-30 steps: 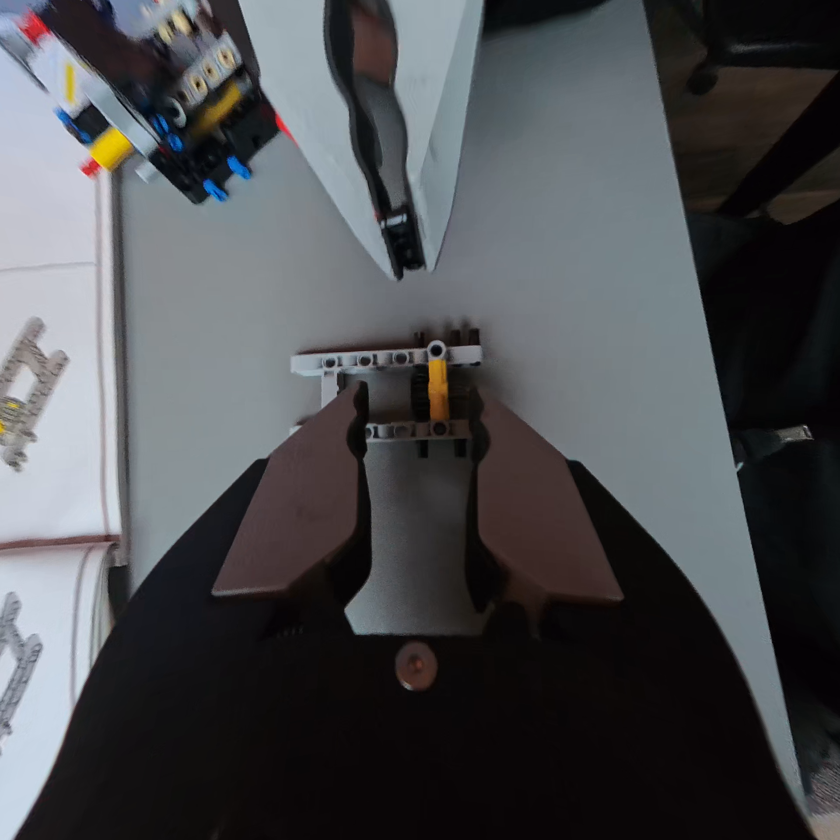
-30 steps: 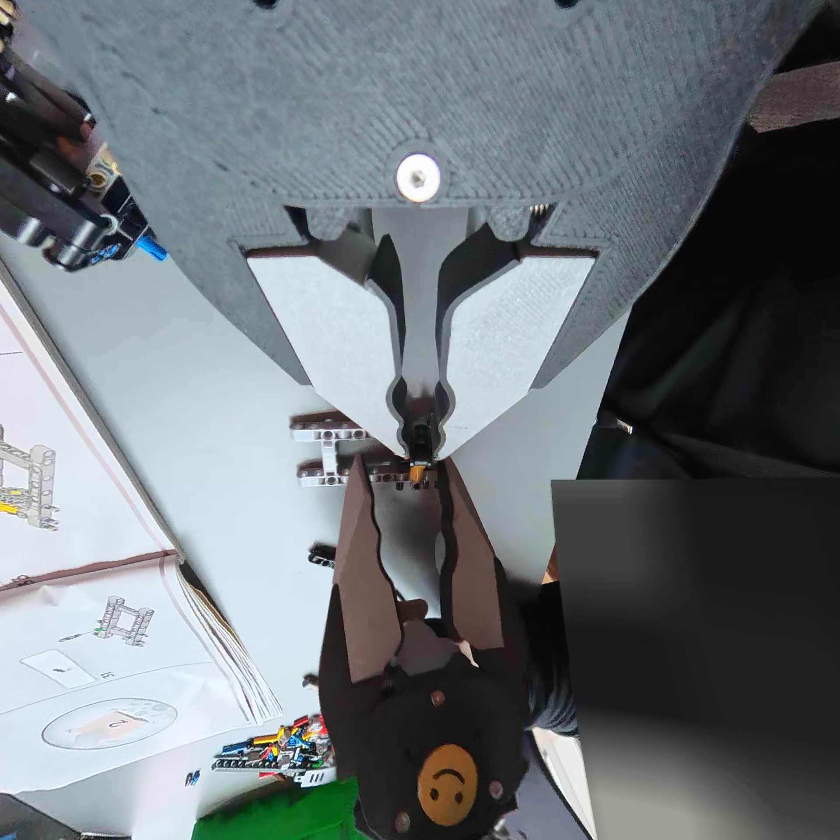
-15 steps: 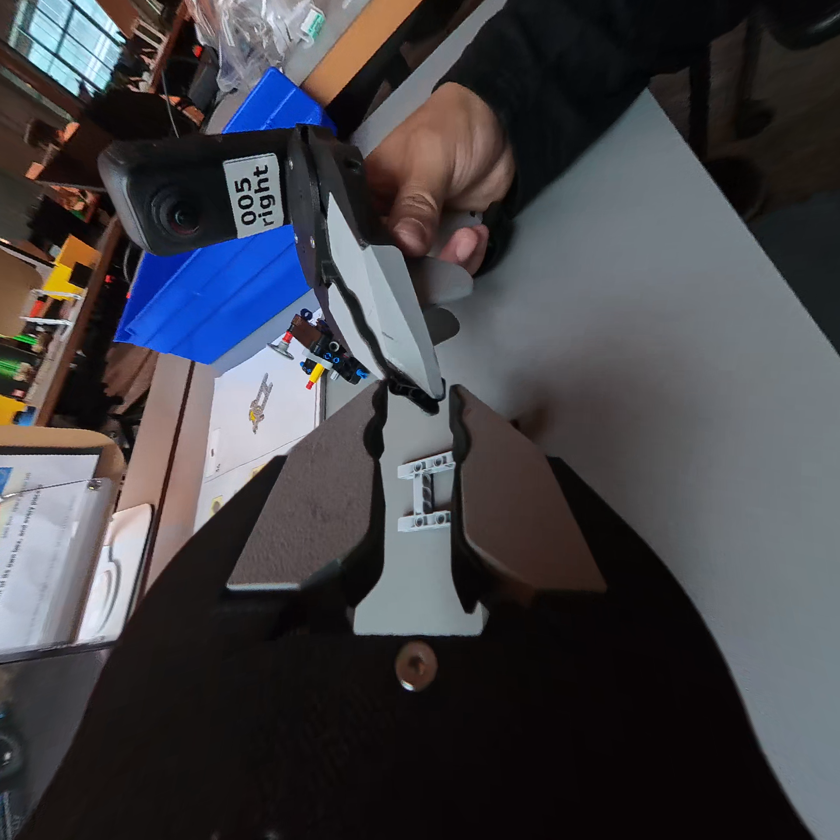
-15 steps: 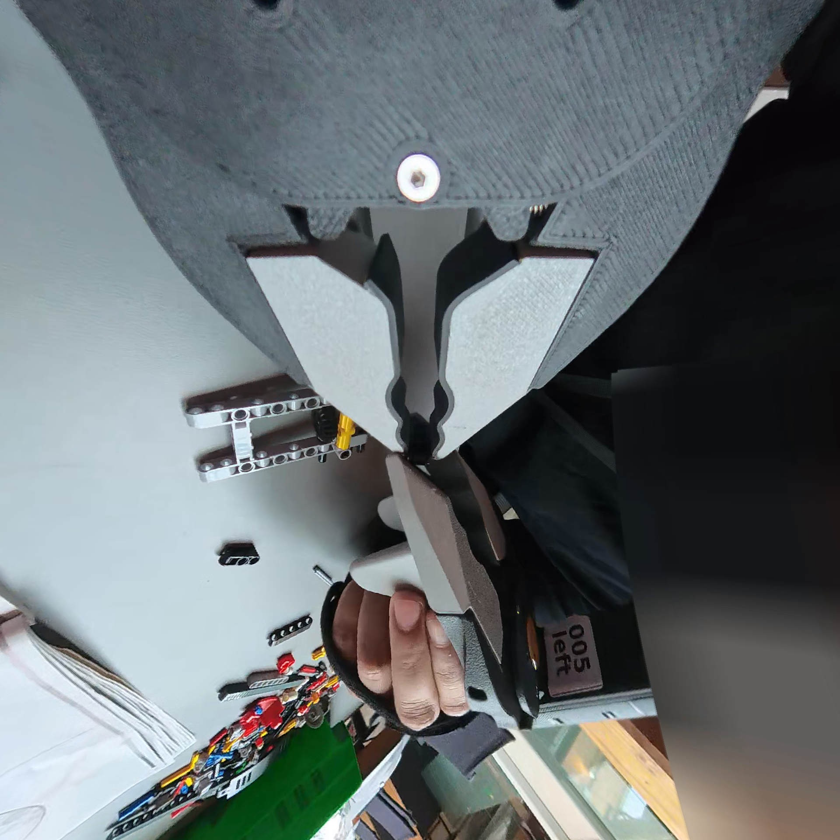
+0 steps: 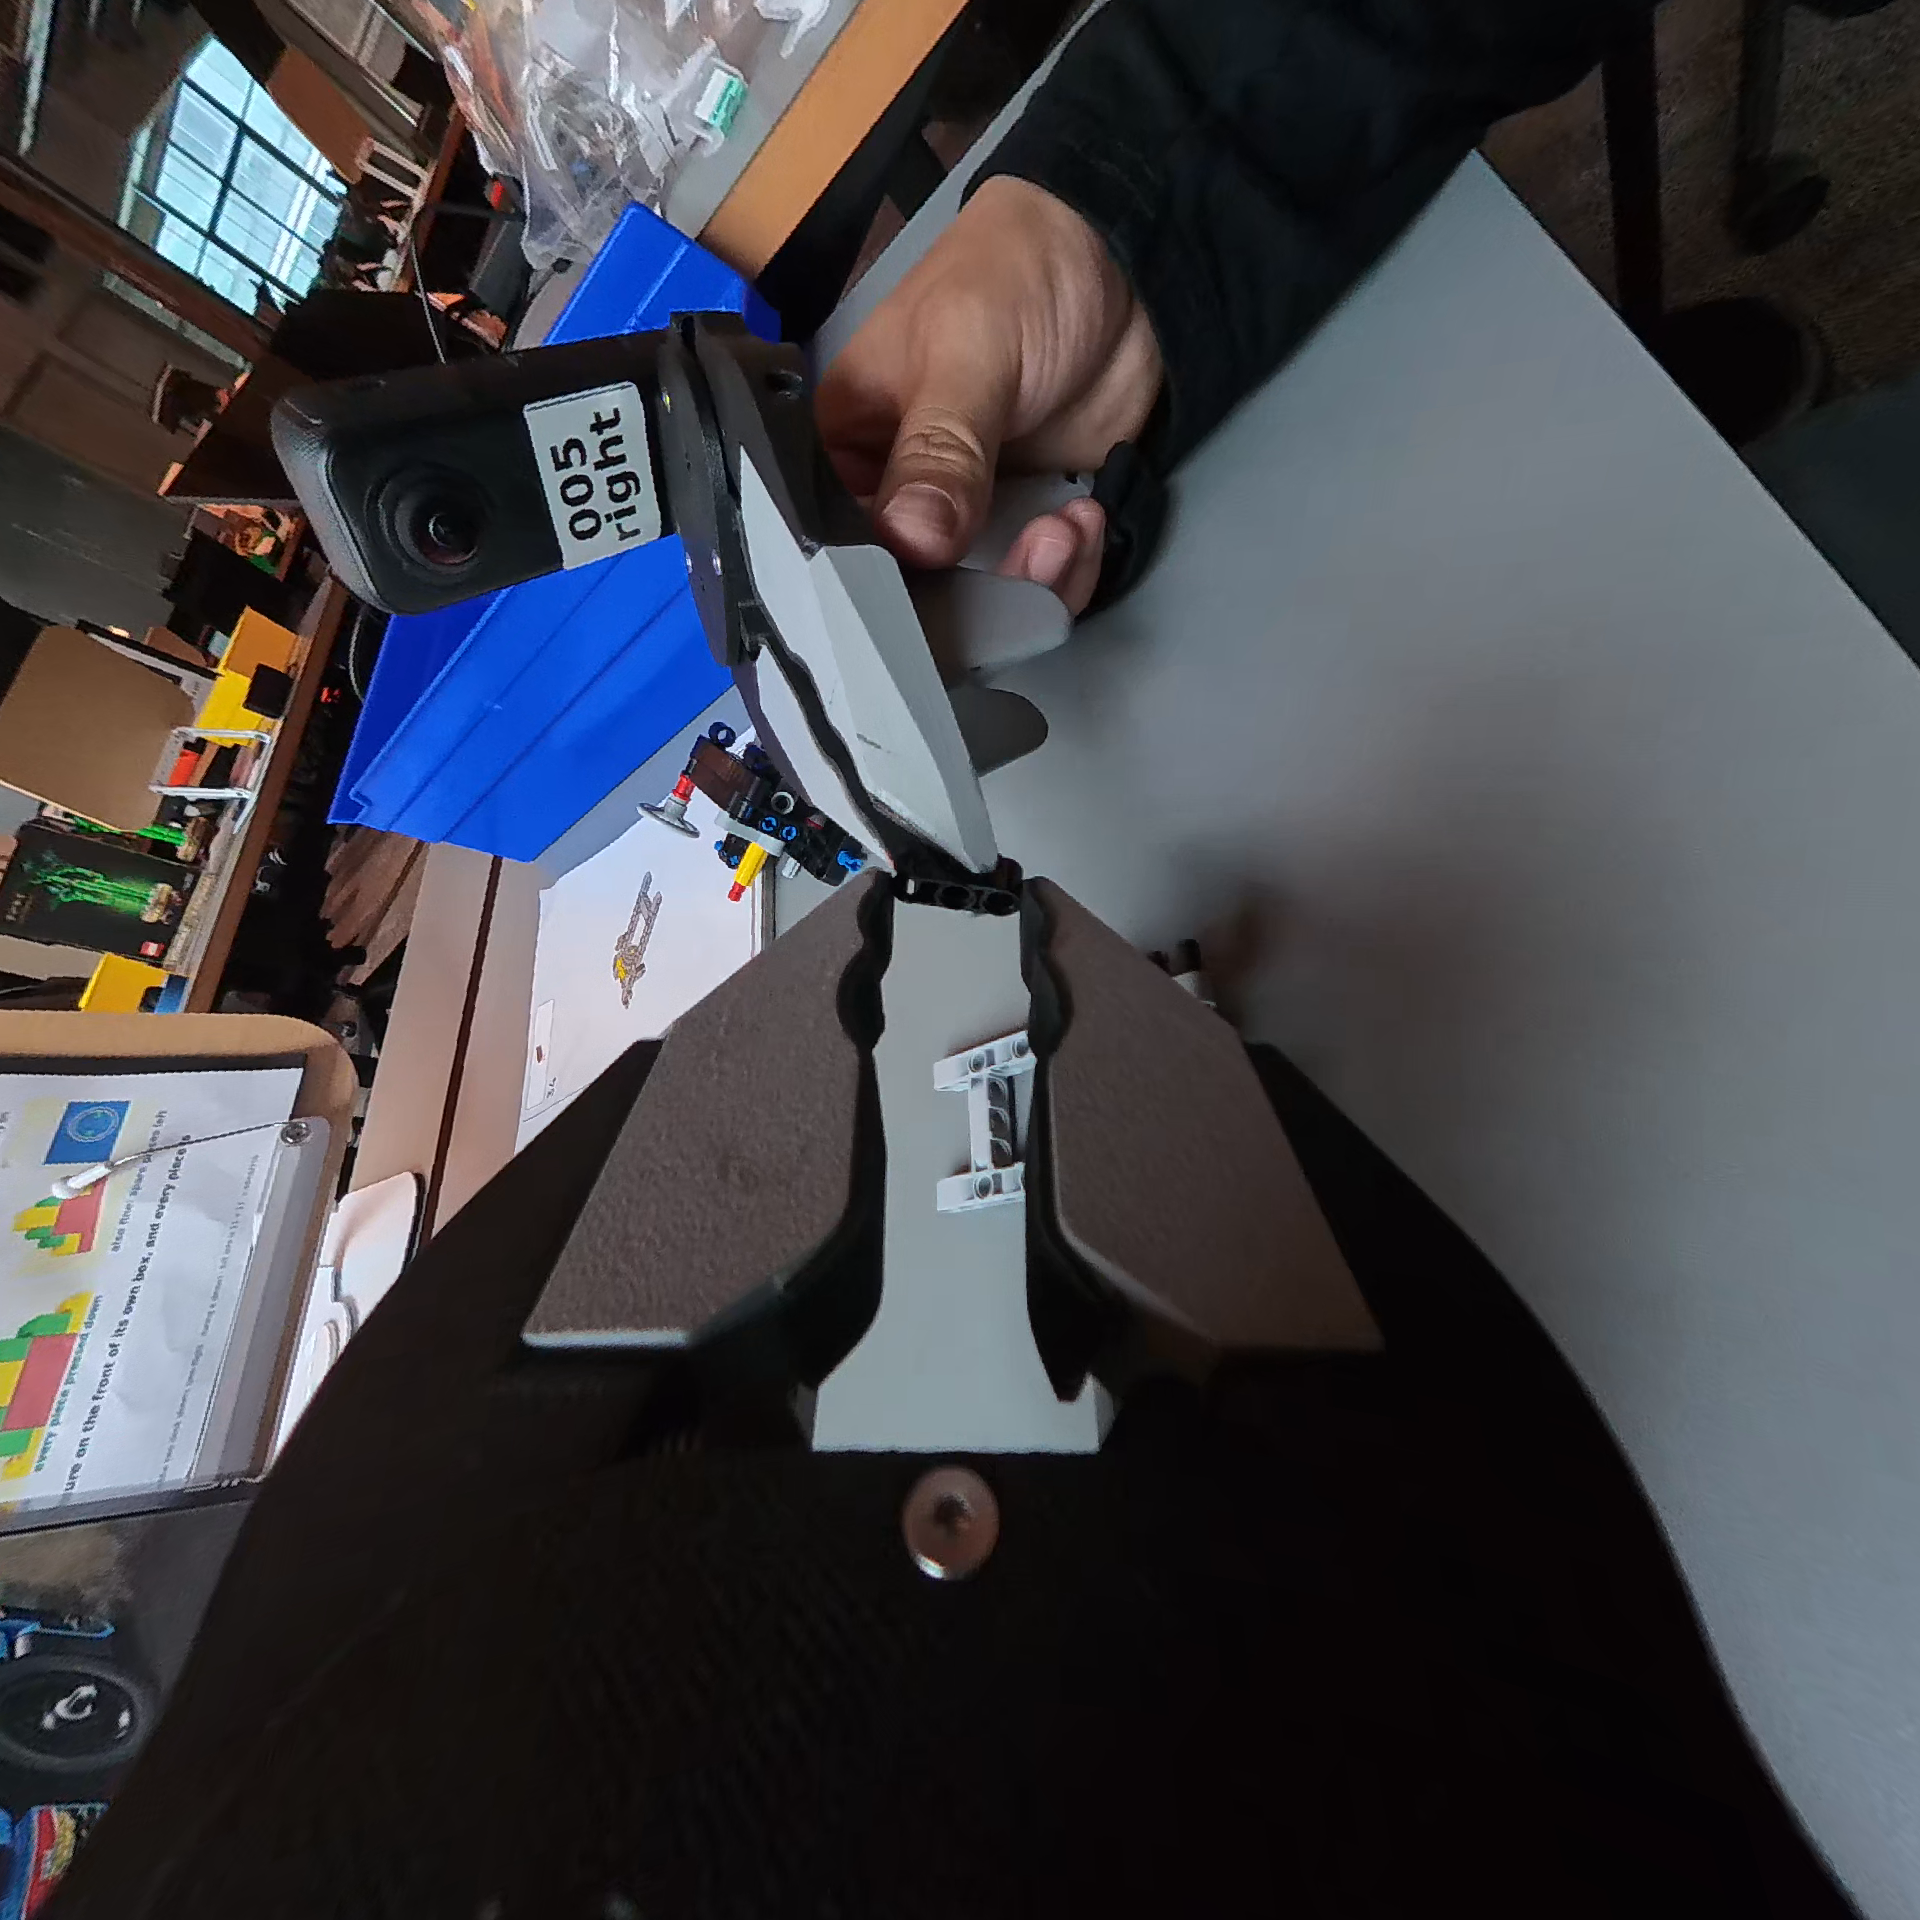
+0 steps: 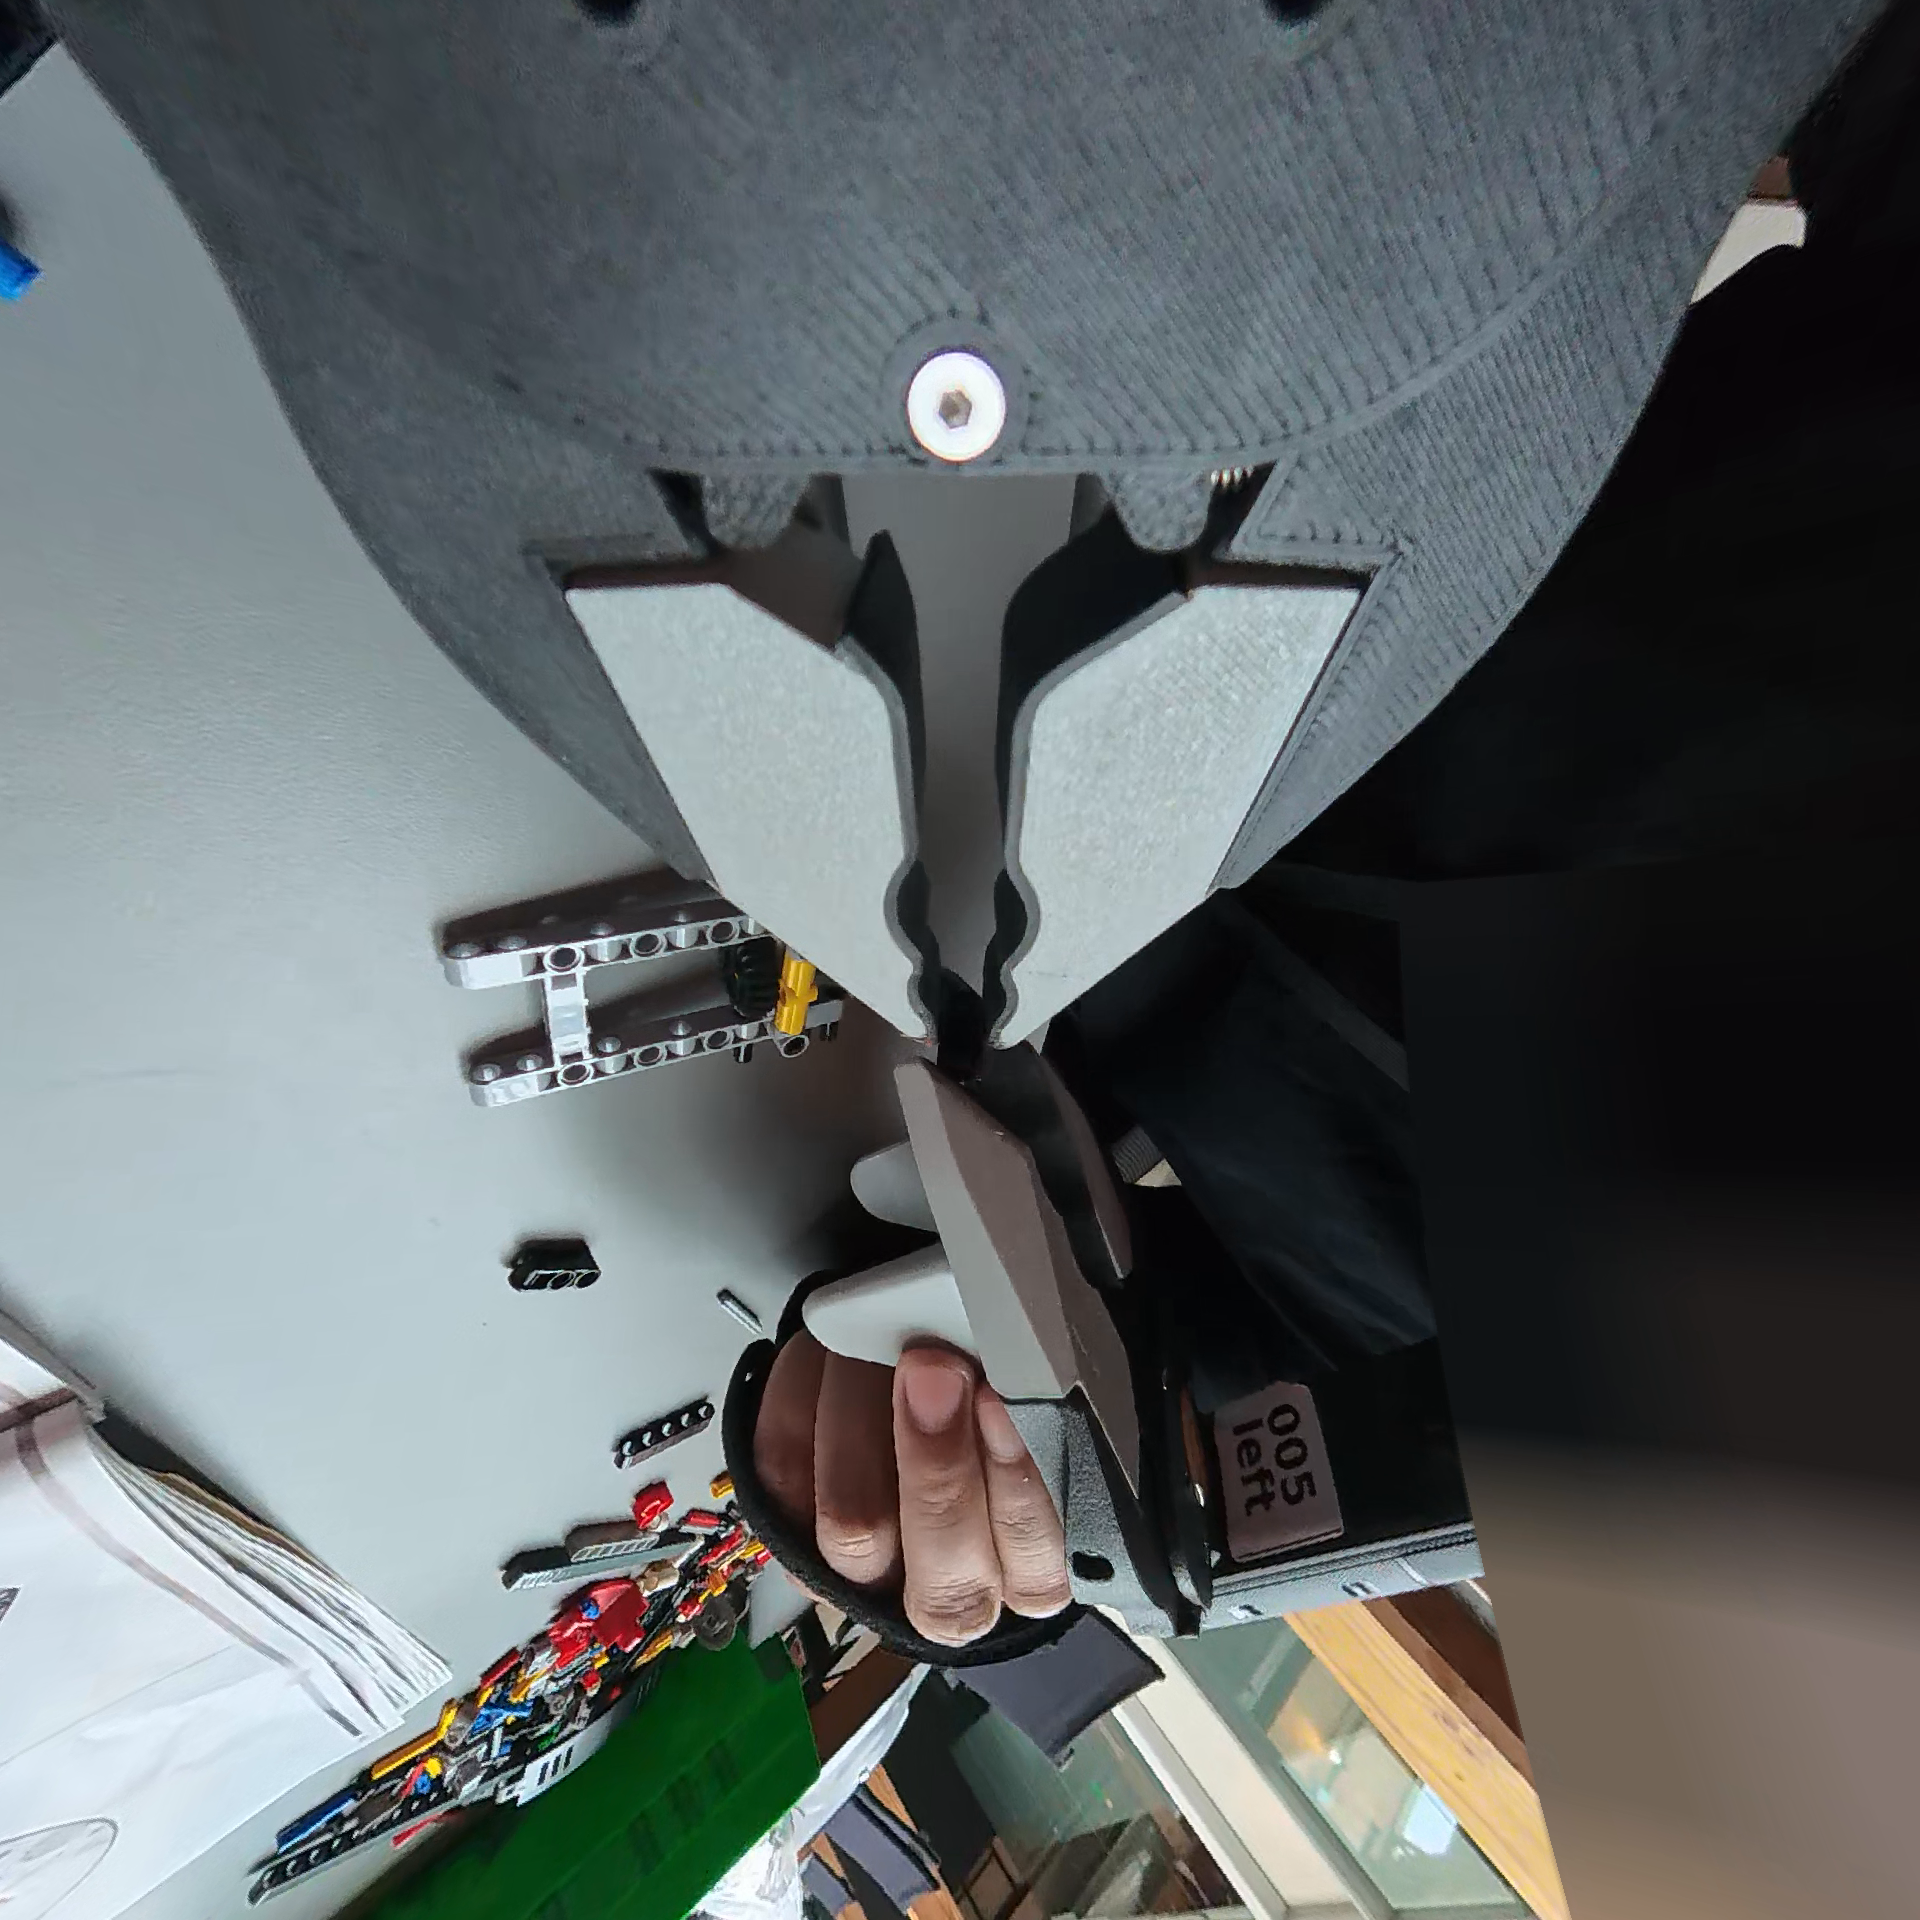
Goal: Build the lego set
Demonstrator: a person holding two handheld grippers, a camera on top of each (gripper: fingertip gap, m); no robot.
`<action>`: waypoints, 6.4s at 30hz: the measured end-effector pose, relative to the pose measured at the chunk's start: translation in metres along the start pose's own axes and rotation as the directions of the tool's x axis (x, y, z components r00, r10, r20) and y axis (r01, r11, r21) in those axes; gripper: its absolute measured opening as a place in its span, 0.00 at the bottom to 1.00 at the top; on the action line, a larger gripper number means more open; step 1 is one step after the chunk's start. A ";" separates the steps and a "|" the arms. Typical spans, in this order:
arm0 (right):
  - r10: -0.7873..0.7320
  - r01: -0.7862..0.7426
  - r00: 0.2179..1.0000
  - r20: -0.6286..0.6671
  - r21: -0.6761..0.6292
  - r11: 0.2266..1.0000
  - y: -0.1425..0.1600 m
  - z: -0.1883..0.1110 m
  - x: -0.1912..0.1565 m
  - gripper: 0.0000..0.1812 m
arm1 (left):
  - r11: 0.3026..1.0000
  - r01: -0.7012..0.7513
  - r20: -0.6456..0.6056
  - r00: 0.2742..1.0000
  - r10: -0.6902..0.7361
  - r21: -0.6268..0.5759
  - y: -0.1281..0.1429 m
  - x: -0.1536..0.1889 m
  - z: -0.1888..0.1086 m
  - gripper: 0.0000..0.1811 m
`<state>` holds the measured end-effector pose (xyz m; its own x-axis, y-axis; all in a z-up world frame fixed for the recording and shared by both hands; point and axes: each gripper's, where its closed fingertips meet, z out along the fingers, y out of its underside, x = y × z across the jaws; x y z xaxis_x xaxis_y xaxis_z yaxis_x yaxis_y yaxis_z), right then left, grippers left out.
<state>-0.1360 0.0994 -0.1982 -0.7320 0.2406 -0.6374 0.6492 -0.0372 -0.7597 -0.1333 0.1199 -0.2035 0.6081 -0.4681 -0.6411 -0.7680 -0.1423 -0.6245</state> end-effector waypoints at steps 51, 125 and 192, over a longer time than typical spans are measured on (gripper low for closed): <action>-0.367 0.226 0.851 -0.377 -0.368 0.902 0.039 -0.004 0.041 0.02 | 0.849 0.382 -0.314 0.808 -0.498 -0.364 0.052 0.044 0.005 0.19; -0.435 0.301 0.836 -0.336 -0.382 0.874 0.037 -0.003 0.037 0.02 | 0.825 0.496 -0.349 0.748 -0.564 -0.271 0.047 0.048 0.011 0.13; -0.316 0.318 0.889 -0.331 -0.051 0.947 0.106 0.072 -0.109 0.02 | 0.732 0.670 -0.385 0.647 -0.658 -0.124 -0.068 0.161 -0.074 0.14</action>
<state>-0.0021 -0.0002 -0.2182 -0.7878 0.5469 -0.2834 0.3923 0.0906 -0.9154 0.0016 -0.0099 -0.2315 0.8214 -0.5452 0.1673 -0.1797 -0.5258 -0.8314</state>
